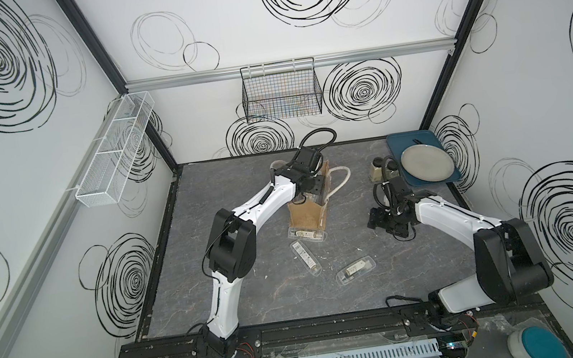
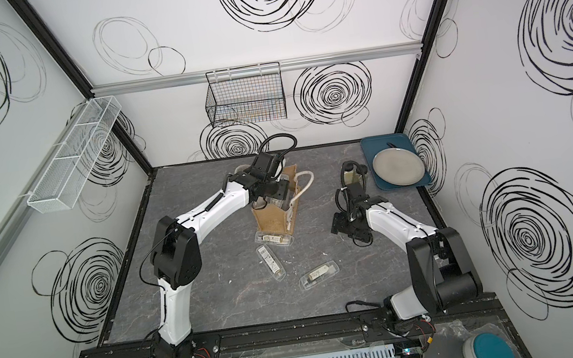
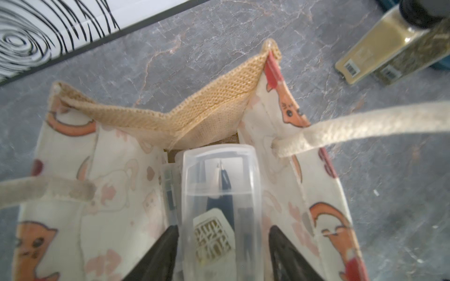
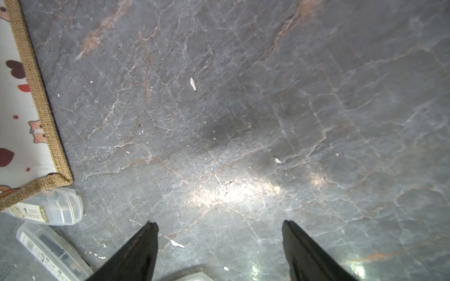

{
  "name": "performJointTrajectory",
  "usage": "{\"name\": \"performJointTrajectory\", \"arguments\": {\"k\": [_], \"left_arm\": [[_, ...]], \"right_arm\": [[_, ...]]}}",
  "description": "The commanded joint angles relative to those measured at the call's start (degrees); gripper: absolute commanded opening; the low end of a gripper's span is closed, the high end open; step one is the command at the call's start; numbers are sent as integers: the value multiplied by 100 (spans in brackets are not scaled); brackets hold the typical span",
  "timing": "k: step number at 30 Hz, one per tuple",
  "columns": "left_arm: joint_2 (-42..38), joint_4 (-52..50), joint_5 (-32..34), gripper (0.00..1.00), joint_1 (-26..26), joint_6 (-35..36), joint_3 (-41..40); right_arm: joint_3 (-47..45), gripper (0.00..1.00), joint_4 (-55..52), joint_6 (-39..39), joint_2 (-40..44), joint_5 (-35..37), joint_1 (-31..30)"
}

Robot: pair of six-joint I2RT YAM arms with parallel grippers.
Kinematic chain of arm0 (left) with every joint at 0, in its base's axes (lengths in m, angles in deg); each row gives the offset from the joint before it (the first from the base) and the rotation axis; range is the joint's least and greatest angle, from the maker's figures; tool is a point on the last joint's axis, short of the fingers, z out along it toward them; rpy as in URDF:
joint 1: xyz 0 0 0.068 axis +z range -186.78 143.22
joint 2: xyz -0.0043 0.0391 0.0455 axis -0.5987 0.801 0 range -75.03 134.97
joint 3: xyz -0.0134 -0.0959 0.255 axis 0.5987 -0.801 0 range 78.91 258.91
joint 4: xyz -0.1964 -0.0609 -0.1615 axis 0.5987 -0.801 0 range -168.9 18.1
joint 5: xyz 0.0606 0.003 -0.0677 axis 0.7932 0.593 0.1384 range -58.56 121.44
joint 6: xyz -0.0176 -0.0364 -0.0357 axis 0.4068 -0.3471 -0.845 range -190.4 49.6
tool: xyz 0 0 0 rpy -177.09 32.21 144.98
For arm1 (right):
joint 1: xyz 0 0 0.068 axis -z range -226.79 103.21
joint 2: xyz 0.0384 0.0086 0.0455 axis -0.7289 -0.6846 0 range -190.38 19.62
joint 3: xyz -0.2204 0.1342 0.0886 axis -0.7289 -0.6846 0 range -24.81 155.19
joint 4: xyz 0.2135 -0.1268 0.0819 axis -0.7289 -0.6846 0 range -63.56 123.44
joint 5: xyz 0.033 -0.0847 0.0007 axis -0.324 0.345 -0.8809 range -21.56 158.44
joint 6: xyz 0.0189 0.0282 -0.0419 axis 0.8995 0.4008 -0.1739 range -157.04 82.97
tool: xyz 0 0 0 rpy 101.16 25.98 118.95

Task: Put the compass set into the canvas bag
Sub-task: Place the compass set in the canvas bag, then pick up the compass set at the center of the board.

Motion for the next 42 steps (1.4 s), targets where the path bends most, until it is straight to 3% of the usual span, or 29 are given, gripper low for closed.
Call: {"name": "performJointTrajectory", "arguments": {"k": [1,6,11,20,25,28,32,42], "left_arm": [[-52,57,62,76,36,-95,139],[-485,-154,324,84,-83,-73,500],[-1416,-337,770,86,-223,-181,224],[-3904,-269,1380,86,-533,-1493,-2670],[-4559,-373,1597,85,-1134,-2637,-3869],[-4688,-173,1653,86,-1532,-3476,-4491],[-4424,89,1421,86,-1700,-4258,-4892],[-3451,188,845,86,-1573,-4613,-4833]], "right_arm": [[183,84,-7,-19,-72,-9,-95],[241,84,-104,-28,71,64,-213],[121,84,-137,6,288,124,-244],[-30,84,-134,35,700,176,-262],[-162,84,-121,42,877,184,-301],[-266,84,-51,42,991,186,-301],[-338,84,2,35,1038,144,-306],[-568,84,230,-162,942,25,-160]]}}
